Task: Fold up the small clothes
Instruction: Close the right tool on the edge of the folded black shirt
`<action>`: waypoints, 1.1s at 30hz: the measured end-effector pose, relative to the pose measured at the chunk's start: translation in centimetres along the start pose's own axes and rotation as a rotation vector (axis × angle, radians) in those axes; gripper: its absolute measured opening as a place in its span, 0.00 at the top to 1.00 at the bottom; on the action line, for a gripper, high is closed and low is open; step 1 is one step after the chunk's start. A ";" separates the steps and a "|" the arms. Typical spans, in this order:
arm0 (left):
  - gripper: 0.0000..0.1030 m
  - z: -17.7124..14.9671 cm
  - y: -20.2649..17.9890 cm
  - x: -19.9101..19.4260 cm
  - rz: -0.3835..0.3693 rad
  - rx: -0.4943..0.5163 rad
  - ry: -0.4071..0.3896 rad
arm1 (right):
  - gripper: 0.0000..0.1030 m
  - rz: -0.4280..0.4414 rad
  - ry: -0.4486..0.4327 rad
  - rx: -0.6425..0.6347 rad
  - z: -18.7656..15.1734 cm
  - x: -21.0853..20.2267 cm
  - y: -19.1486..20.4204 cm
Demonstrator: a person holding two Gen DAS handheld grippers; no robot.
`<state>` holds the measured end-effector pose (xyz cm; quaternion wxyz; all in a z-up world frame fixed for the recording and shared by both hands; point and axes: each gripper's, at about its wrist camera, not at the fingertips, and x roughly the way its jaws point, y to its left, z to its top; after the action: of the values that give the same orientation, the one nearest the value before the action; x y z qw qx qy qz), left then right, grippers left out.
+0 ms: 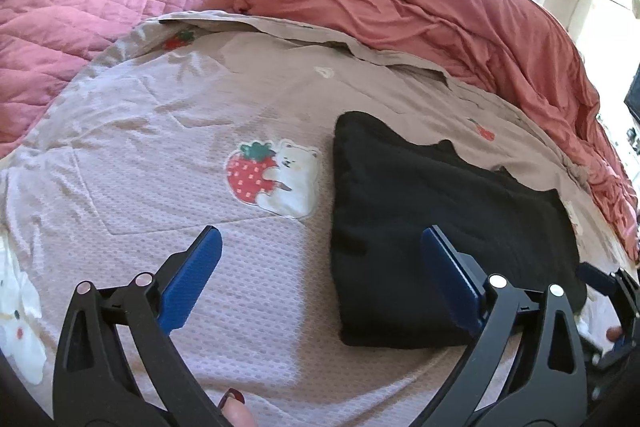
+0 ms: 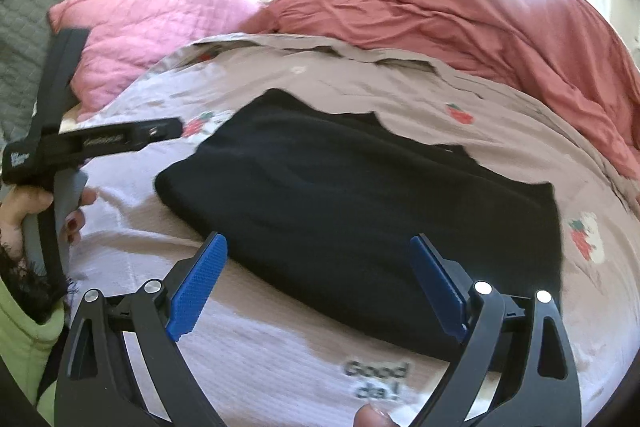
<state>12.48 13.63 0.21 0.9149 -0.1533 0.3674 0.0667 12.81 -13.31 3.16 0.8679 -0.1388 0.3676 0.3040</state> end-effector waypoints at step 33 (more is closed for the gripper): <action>0.10 1.3 5.2 3.8 -0.039 -0.225 0.107 | 0.87 -0.053 -0.041 -0.365 1.5 8.9 10.0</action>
<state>14.80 19.03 -2.73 0.8721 -0.2654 0.4029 0.0812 12.21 -1.02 -2.42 0.8433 -0.2975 0.2847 0.3454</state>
